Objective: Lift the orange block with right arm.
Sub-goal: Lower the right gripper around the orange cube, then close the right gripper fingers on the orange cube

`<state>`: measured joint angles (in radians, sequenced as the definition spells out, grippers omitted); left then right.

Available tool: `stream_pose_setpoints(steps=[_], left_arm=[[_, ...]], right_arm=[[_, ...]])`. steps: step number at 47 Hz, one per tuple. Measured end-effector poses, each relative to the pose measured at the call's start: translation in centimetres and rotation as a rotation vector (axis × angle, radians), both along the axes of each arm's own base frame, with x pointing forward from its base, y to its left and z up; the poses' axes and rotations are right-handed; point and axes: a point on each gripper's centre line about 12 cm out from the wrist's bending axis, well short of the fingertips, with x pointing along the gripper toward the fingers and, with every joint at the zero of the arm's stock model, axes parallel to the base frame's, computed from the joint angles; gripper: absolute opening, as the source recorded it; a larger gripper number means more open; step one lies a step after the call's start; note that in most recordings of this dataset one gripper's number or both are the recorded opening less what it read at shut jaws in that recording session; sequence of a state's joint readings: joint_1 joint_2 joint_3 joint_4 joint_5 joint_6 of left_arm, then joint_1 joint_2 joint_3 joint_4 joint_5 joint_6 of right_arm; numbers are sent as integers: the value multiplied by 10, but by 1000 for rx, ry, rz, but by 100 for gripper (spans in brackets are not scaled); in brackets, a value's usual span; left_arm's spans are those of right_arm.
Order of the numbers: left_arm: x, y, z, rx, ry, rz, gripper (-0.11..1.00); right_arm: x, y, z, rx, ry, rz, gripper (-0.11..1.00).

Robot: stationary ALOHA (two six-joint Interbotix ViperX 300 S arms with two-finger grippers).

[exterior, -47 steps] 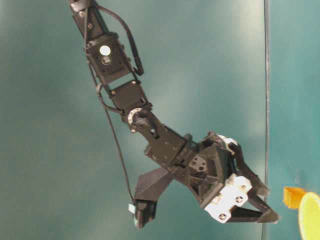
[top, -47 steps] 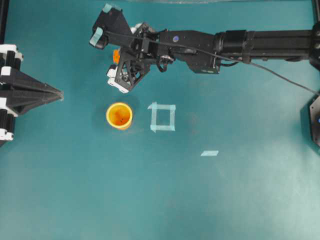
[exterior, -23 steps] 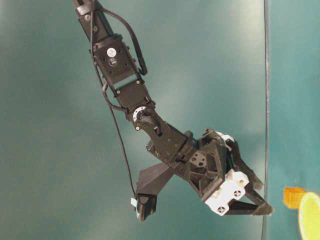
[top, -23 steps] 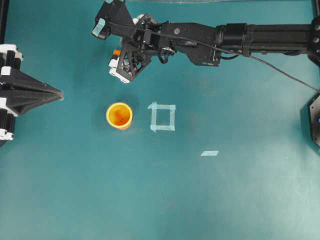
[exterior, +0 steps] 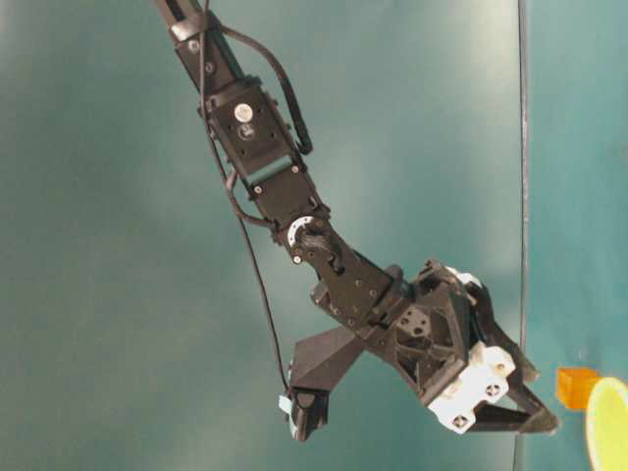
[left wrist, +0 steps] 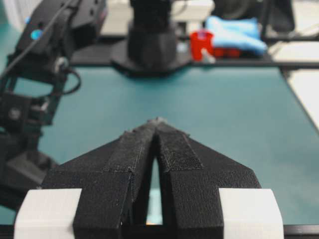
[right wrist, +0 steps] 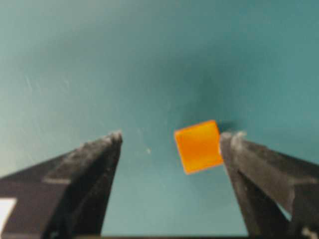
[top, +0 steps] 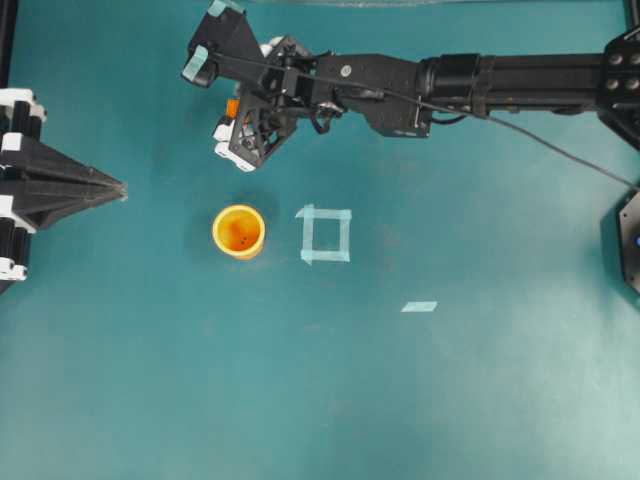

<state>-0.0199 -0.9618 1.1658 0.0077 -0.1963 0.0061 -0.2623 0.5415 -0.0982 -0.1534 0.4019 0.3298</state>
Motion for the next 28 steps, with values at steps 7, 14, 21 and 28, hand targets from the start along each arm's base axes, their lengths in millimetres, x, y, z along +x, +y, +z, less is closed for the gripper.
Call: stream_pose_setpoints(steps=[7,14,21,28], left_arm=[[0,0,0,0,0,0,0],[0,0,0,-2,0,-2,0],[0,0,0,1,-2,-2,0],[0,0,0,0,2,-2,0]], right_arm=[[7,-2,-2,-2,-9,0,71],[10,-2,-11,0,2,3,71],[10,-2,-18,4,13,2,71],[9,-2,-21,3,20,4,71]])
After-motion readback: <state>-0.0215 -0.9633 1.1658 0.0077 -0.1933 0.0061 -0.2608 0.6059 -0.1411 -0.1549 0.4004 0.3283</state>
